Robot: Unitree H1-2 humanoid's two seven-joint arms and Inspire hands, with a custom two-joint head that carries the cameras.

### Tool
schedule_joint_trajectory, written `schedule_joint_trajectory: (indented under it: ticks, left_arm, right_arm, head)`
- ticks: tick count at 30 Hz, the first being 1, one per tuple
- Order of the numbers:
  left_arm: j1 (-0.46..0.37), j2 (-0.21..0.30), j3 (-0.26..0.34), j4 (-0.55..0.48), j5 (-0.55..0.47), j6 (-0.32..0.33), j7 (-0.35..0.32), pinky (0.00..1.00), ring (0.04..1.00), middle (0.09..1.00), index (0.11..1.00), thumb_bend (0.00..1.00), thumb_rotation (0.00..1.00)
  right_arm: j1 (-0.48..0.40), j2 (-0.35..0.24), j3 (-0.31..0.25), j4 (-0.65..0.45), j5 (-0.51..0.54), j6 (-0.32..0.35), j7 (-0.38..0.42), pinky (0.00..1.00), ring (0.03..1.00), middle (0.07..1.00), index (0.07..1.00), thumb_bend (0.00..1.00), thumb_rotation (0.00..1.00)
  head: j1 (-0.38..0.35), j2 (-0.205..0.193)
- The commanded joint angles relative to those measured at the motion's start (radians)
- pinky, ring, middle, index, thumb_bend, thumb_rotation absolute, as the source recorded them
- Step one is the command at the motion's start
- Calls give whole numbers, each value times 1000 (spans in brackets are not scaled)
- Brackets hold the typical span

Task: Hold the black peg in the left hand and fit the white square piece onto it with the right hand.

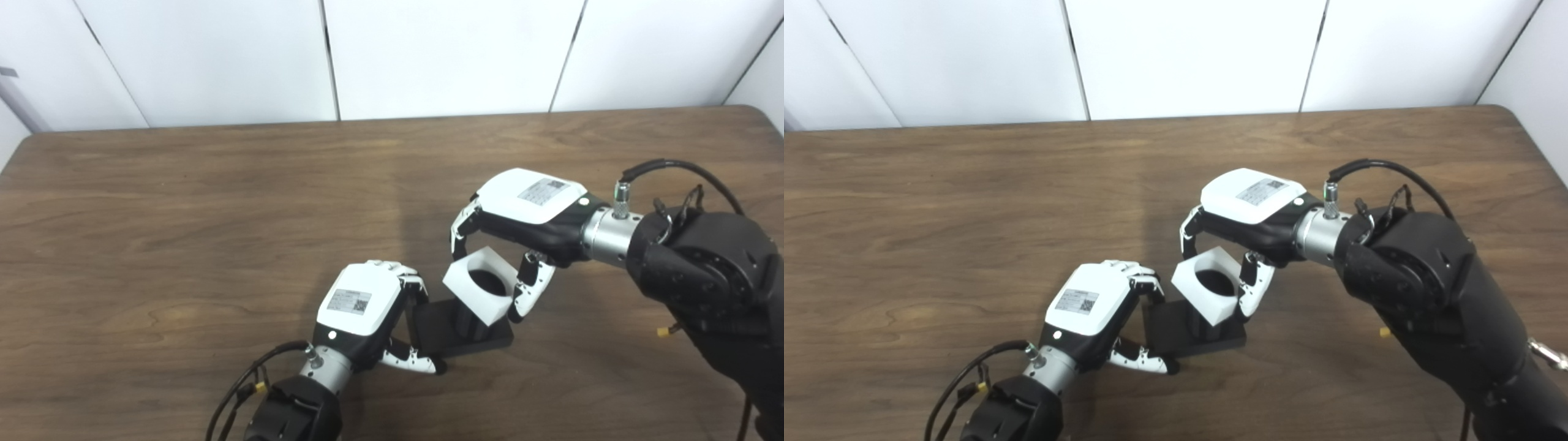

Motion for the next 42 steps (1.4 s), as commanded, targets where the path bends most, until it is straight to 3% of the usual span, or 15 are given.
schedule_joint_trajectory:
  ticks: [1,11,27,42]
  left_arm:
    - [19,10,-25,26,37,-7,-59,827,818,770,491,510,60]
    - [19,9,-24,30,36,-9,-54,822,816,767,490,510,59]
    - [17,7,-24,32,37,-8,-49,822,814,765,490,511,59]
    - [12,8,-19,34,30,-9,-52,818,813,766,490,511,59]
  right_arm:
    - [-19,-12,-13,1,0,-12,-5,906,821,766,483,523,131]
    - [-10,-1,4,-16,-5,-22,-6,900,814,760,483,524,133]
    - [-54,71,33,-134,-89,15,145,970,845,772,483,523,132]
    - [-2,56,14,-70,-72,-21,85,918,832,769,483,523,131]
  head:
    - [0,1]
    - [5,3]
    - [2,8]
    - [-1,9]
